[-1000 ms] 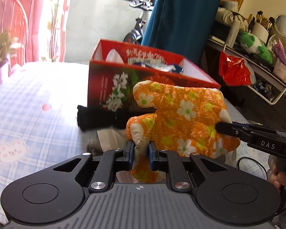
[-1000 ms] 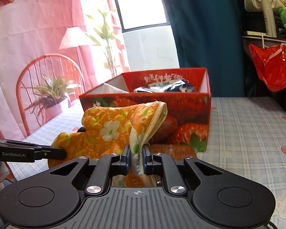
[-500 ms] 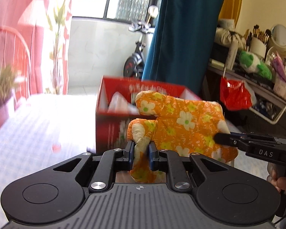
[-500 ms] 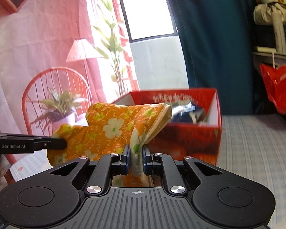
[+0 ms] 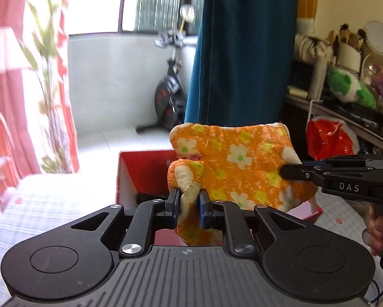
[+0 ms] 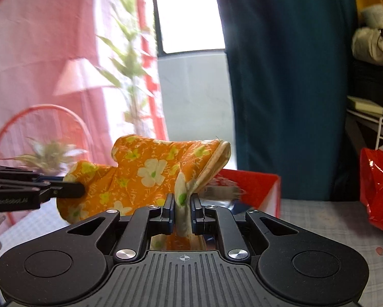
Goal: Organize soft objects
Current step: 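Lift the orange floral cloth with both grippers over the red box, then lower the cloth into the red box and open both grippers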
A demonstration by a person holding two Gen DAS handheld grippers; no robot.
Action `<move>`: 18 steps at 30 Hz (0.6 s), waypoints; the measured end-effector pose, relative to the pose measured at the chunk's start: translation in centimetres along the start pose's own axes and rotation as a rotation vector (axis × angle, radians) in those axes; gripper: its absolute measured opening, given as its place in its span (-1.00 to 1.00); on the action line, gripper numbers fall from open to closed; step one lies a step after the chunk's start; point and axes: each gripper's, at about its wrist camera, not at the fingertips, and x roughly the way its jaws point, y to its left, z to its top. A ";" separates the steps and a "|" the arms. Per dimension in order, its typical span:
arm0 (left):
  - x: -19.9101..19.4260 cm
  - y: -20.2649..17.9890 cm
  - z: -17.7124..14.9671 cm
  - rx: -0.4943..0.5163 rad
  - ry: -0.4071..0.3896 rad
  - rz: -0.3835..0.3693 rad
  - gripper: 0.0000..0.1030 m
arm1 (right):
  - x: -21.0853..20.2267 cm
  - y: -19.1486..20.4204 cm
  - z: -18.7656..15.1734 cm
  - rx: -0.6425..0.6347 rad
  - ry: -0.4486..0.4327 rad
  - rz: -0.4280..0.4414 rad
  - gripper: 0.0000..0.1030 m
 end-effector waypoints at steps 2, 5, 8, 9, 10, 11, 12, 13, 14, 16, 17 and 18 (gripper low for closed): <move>2.5 0.7 0.7 -0.048 0.066 -0.025 -0.68 | 2.0 -0.9 0.2 0.028 0.053 -0.019 -0.79; 5.4 0.8 0.8 -0.050 0.157 -0.054 -0.68 | 4.7 -2.2 -0.3 0.060 0.151 -0.047 -0.79; 7.6 0.3 0.2 -0.008 0.254 -0.063 -0.68 | 6.6 -3.2 -1.2 0.083 0.263 -0.029 -0.79; 8.4 0.1 -0.1 0.010 0.281 -0.063 -0.68 | 7.1 -3.5 -1.4 0.080 0.285 -0.034 -0.78; 9.0 0.0 -0.4 0.035 0.308 -0.061 -0.68 | 7.3 -3.5 -1.7 0.078 0.305 -0.037 -0.78; 9.6 0.0 -0.6 0.060 0.329 -0.054 -0.68 | 7.7 -3.8 -1.8 0.079 0.324 -0.043 -0.78; 10.2 -0.2 -0.8 0.076 0.347 -0.056 -0.68 | 8.1 -4.0 -2.0 0.079 0.340 -0.049 -0.78; 10.5 0.1 -1.1 0.083 0.367 -0.061 -0.67 | 8.4 -3.9 -2.0 0.081 0.355 -0.052 -0.78; 10.9 0.3 -1.2 0.085 0.383 -0.063 -0.67 | 8.8 -3.9 -2.2 0.082 0.371 -0.059 -0.78; 11.8 0.5 -1.1 0.084 0.409 -0.065 -0.67 | 9.8 -3.8 -2.3 0.081 0.407 -0.071 -0.78; 12.2 0.5 -0.9 0.082 0.418 -0.064 -0.67 | 10.4 -3.6 -2.2 0.076 0.423 -0.076 -0.78; 12.4 0.6 -0.9 0.081 0.425 -0.064 -0.67 | 10.8 -3.5 -2.3 0.069 0.433 -0.081 -0.78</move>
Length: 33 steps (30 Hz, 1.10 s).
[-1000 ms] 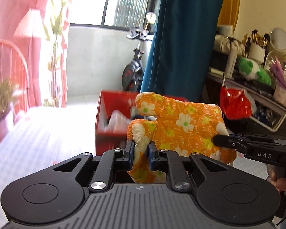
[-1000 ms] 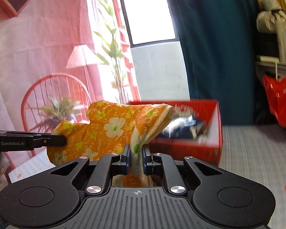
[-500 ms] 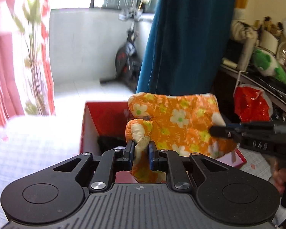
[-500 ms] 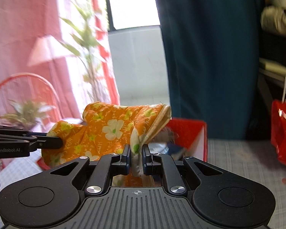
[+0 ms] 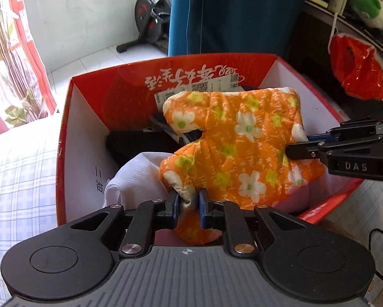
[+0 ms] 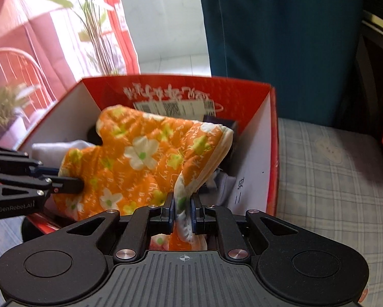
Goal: Organize soft objects
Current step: 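Lower the cloth into the red box and open both grippers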
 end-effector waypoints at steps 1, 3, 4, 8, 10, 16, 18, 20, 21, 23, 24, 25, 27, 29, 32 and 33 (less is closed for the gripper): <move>0.3 0.1 0.2 0.000 0.007 0.002 -0.67 | 0.3 0.1 0.3 -0.005 0.007 -0.004 -0.78; 0.6 0.3 0.5 0.002 0.020 0.007 -0.67 | 0.9 0.3 0.6 -0.010 0.025 -0.008 -0.78; 1.0 0.4 0.7 0.003 0.027 0.009 -0.67 | 1.2 0.3 0.7 -0.014 0.036 -0.011 -0.78; 1.5 0.0 0.8 0.034 0.052 0.019 -0.67 | 1.9 0.7 0.9 -0.051 0.082 -0.024 -0.78; 1.8 -0.2 0.7 0.052 0.062 0.024 -0.67 | 2.3 0.9 1.0 -0.071 0.104 -0.028 -0.78; 2.4 -0.3 0.6 0.056 0.078 0.017 -0.67 | 3.2 1.5 1.2 -0.106 0.153 -0.042 -0.78; 2.5 -0.1 0.5 0.044 0.073 0.014 -0.67 | 3.2 1.6 1.2 -0.103 0.154 -0.042 -0.78; 2.2 0.0 0.4 0.034 0.064 0.015 -0.66 | 3.1 1.6 1.3 -0.102 0.149 -0.045 -0.76; 2.1 0.0 0.5 0.030 0.057 0.016 -0.65 | 2.9 1.7 1.2 -0.101 0.141 -0.049 -0.74; 1.6 0.0 0.3 0.022 0.049 0.014 -0.52 | 2.6 1.7 0.9 -0.109 0.122 -0.056 -0.67; 1.3 0.0 0.2 0.022 0.043 0.008 -0.46 | 2.2 1.8 0.9 -0.118 0.113 -0.057 -0.64; 0.7 0.1 0.0 0.016 0.031 0.004 -0.37 | 1.9 1.8 0.9 -0.126 0.102 -0.060 -0.61; -0.3 0.2 -0.2 0.005 0.007 -0.002 -0.20 | 0.9 1.7 0.8 -0.130 0.069 -0.055 -0.56; -1.5 0.0 -0.5 0.008 -0.025 0.007 -0.06 | -0.4 1.6 0.8 -0.130 0.040 -0.048 -0.52; -3.2 -0.4 -0.9 0.009 -0.064 0.020 0.04 | -2.3 1.9 0.7 -0.153 0.006 -0.038 -0.46; -3.7 -0.5 -1.1 0.002 -0.076 0.024 0.05 | -3.0 2.0 0.5 -0.164 0.000 -0.033 -0.43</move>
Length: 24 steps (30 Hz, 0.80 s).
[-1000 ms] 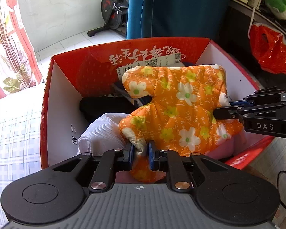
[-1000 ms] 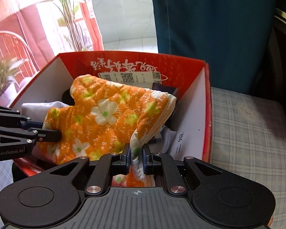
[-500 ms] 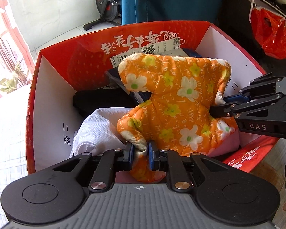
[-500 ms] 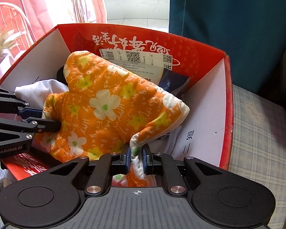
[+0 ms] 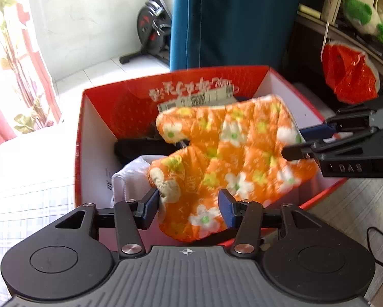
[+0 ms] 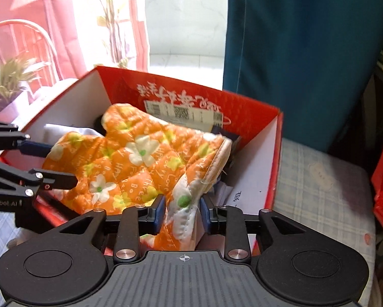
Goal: Organize soft objects
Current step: 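Lower the cloth into the red box and open both grippers, then move both grippers down to the wrapped pastry beside the box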
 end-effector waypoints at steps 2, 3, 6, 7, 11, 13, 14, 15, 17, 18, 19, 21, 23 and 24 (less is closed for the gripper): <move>-0.9 -0.4 -0.1 -0.010 -0.021 0.007 0.13 | -1.1 0.2 -0.2 -0.022 -0.007 0.012 -0.41; -1.5 -0.5 -0.3 -0.011 -0.031 0.015 0.17 | -1.6 0.3 -0.4 -0.029 -0.011 0.015 -0.39; -2.8 -0.9 -0.5 -0.019 -0.056 0.054 0.25 | -3.0 0.5 -1.2 -0.045 -0.015 0.040 -0.37; -3.3 -1.1 -0.7 -0.023 -0.066 0.057 0.25 | -3.3 0.7 -1.5 -0.053 -0.017 0.048 -0.37; -5.3 -2.6 -2.0 -0.022 -0.110 0.059 0.25 | -5.8 0.6 -3.0 -0.047 -0.072 0.058 -0.36; -6.0 -3.5 -2.7 -0.014 -0.126 0.058 0.25 | -6.7 0.2 -3.7 -0.031 -0.079 0.067 -0.36; -6.2 -4.0 -2.9 -0.013 -0.132 0.054 0.25 | -6.9 0.1 -4.1 -0.029 -0.079 0.068 -0.36; -6.5 -4.5 -3.2 -0.012 -0.139 0.046 0.25 | -7.2 0.1 -4.6 -0.029 -0.076 0.071 -0.35; -7.0 -5.5 -4.0 -0.011 -0.152 0.033 0.25 | -7.8 0.0 -5.6 -0.039 -0.090 0.072 -0.31; -7.2 -6.0 -4.4 -0.009 -0.156 0.025 0.25 | -8.0 -0.1 -6.1 -0.043 -0.097 0.076 -0.31; -7.3 -6.5 -4.8 -0.010 -0.157 0.016 0.25 | -8.2 -0.1 -6.5 -0.041 -0.098 0.078 -0.31; -7.3 -7.5 -5.5 -0.014 -0.153 -0.005 0.25 | -8.2 -0.2 -7.5 -0.025 -0.080 0.091 -0.31; -7.1 -8.4 -6.2 -0.010 -0.143 -0.030 0.25 | -7.8 -0.2 -8.6 -0.032 -0.063 0.091 -0.31; -6.9 -8.8 -6.5 -0.009 -0.134 -0.041 0.25 | -7.6 -0.1 -9.2 -0.035 -0.053 0.093 -0.31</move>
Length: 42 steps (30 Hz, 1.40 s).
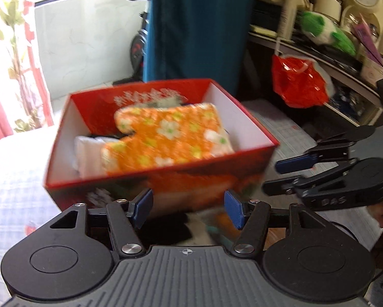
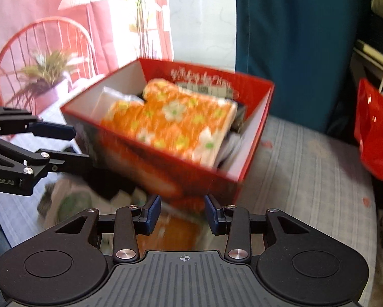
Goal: Organize soft objects
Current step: 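Move both grippers down to the wrapped pastry beside the box, then close both grippers on the wrapped pastry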
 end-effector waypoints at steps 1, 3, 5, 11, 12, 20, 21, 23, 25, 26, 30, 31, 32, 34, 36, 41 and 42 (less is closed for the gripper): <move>0.3 -0.3 -0.5 -0.001 0.011 -0.011 0.24 | 0.2 0.0 -0.6 0.003 0.010 0.005 -0.31; 1.1 -0.8 -1.2 -0.008 0.039 -0.036 0.24 | 0.7 0.0 -1.8 0.016 0.035 0.015 -0.31; 1.9 -1.2 -1.9 -0.017 0.067 -0.058 0.24 | 1.2 0.0 -3.0 0.020 0.058 0.021 -0.31; 4.2 -1.7 -3.2 -0.060 0.135 -0.114 0.23 | 1.9 -0.1 -5.6 0.010 0.087 0.046 -0.21; 4.6 -1.7 -3.3 -0.068 0.143 -0.122 0.23 | 1.9 -0.2 -5.9 0.012 0.087 0.052 -0.18; 7.9 -2.0 -4.3 -0.125 0.205 -0.184 0.05 | 2.2 -1.3 -7.0 0.065 0.065 0.113 -0.16; 8.2 -1.9 -4.5 -0.132 0.211 -0.193 0.02 | 2.1 -1.4 -7.0 0.068 0.064 0.121 -0.17; 8.5 -1.8 -4.8 -0.146 0.214 -0.212 0.02 | 2.1 -1.4 -7.2 0.071 0.067 0.138 -0.17; 8.9 -1.8 -5.2 -0.163 0.217 -0.232 0.02 | 2.1 -1.4 -7.3 0.072 0.070 0.149 -0.17; 9.1 -1.8 -5.3 -0.166 0.215 -0.234 0.01 | 2.1 -1.3 -7.3 0.070 0.071 0.152 -0.18; 9.5 -1.4 -5.4 -0.189 0.209 -0.249 0.01 | 2.3 -1.4 -7.2 0.080 0.071 0.153 -0.18; 9.6 -1.2 -5.6 -0.198 0.207 -0.255 0.01 | 2.4 -1.5 -7.1 0.089 0.071 0.157 -0.18; 9.6 -1.1 -5.6 -0.203 0.205 -0.261 0.02 | 2.4 -1.6 -7.1 0.097 0.073 0.161 -0.18; 9.6 -0.9 -5.8 -0.196 0.200 -0.269 0.02 | 2.6 -1.9 -7.1 0.119 0.083 0.167 -0.10; 9.5 -0.7 -6.0 -0.191 0.197 -0.272 0.03 | 2.8 -2.2 -7.1 0.135 0.091 0.171 -0.07; 9.6 -0.3 -6.2 -0.223 0.191 -0.286 0.02 | 3.0 -2.6 -7.3 0.164 0.091 0.195 -0.11; 9.6 -0.2 -6.3 -0.230 0.190 -0.291 0.02 | 3.0 -2.7 -7.2 0.165 0.090 0.203 -0.21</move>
